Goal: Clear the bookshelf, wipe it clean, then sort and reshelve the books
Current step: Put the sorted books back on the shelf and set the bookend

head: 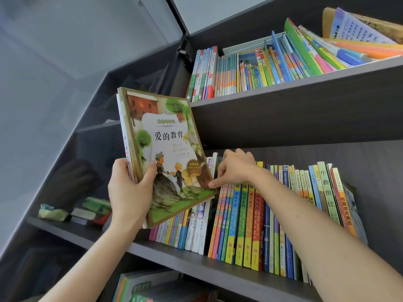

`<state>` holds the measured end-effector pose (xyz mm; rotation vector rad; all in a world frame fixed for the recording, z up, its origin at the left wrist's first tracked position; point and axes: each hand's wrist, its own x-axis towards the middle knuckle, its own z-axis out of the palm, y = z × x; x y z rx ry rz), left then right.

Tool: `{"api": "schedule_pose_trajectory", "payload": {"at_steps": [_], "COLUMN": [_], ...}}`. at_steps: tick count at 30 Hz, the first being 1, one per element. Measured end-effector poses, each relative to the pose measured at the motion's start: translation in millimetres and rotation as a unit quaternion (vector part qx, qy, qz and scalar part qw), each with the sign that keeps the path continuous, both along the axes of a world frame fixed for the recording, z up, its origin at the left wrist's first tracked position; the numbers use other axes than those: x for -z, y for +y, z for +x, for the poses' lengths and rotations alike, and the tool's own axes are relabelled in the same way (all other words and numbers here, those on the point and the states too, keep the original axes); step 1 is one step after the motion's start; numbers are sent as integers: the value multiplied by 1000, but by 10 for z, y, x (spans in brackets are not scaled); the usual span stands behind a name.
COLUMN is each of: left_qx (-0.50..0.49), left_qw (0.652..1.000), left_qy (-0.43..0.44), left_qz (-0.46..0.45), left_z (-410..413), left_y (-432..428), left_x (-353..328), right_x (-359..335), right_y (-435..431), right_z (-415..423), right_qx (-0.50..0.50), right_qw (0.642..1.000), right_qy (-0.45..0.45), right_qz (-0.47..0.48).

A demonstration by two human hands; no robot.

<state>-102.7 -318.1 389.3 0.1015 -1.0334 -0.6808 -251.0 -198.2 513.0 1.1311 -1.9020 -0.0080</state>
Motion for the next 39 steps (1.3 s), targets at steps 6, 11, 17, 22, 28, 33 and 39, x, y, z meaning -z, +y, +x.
{"api": "schedule_pose_trajectory", "payload": {"at_steps": [6,11,17,22,28,33,39], "left_qx": [7,44,268,267,165,195,238], "left_qw": [998,994,955,957,982,979,966], "left_qy": [-20,-49,-92,-80,-44,-6,-11], "left_qz": [-52,-90,-86,-84,-80,-58,-97], "left_z": [29,56,148,111,43,35,131], "left_y": [37,101,123,156,119,82,58], "left_x": [22,-11,-75,100,34,23,-1], "right_x": [-22,-4,13,9,-38,-20,-104], "right_y": [36,34,80,47,65,93,213], "right_z": [19,-1,-9,-46,-33,7,32], "right_qx": [-11,-13,-7,-6,-13,-16,-17], "right_qw": [1000,1000,999,999,999,999,991], "right_qy": [-14,-3,-10,3,-31,-22,-132], "right_qz": [5,-9,-31,-48,-30,-29,-20]}}
